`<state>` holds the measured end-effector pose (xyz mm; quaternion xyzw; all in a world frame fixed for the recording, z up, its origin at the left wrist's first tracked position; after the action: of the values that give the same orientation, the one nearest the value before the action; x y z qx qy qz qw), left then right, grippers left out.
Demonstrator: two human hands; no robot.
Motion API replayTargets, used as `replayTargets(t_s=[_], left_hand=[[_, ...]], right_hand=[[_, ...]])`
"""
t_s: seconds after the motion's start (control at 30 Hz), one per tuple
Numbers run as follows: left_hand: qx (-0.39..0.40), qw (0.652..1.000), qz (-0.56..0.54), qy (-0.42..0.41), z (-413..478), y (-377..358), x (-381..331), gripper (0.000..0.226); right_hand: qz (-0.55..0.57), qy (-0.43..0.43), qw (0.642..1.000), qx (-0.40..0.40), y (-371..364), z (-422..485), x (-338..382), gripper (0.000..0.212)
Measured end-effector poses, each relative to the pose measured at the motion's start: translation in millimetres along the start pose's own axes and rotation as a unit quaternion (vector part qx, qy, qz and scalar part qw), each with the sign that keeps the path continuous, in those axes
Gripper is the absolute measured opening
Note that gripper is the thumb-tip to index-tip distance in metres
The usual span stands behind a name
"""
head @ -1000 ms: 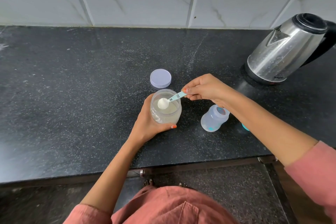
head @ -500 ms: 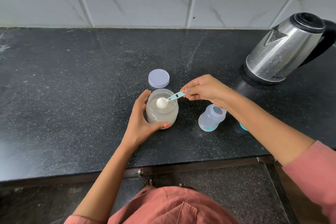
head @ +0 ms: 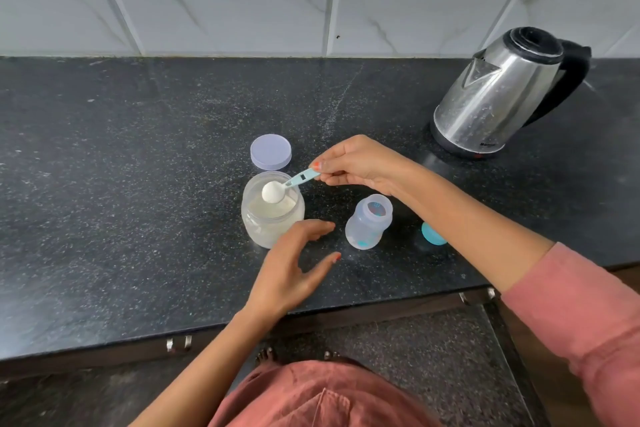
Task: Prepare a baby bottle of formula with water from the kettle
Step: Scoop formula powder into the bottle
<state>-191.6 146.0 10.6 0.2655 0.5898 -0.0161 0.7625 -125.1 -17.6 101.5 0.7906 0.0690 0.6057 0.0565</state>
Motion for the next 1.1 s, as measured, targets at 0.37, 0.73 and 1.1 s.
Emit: replayTargets(t_s=[0.37,0.73,1.1], left_hand=[[0.118,0.972,-0.069,0.192,47,-72,11,0.083],[0.095,0.974,-0.077,0.191,42,-60,6,0.06],[0.069,0.976,-0.113,0.171,-3,-7,-16,0.055]], right_hand=[[0.015,0.0,1.0,0.02,0,4,2,0.018],[0.017,0.007,1.0,0.017,4,0,4,0.019],[0.028,0.018,0.999,0.006,2,-10,6,0.008]])
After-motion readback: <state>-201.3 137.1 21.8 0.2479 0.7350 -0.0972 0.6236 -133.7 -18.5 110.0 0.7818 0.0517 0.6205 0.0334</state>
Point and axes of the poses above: each hand's wrist, its own z-axis towards the middle knuckle, its own y-axis out of the back of the hand, x = y × z, the point moved 1 cm from there along z, towards the middle knuckle, and after that the axes turned 14 degrees about y, right-handed, at the moved point
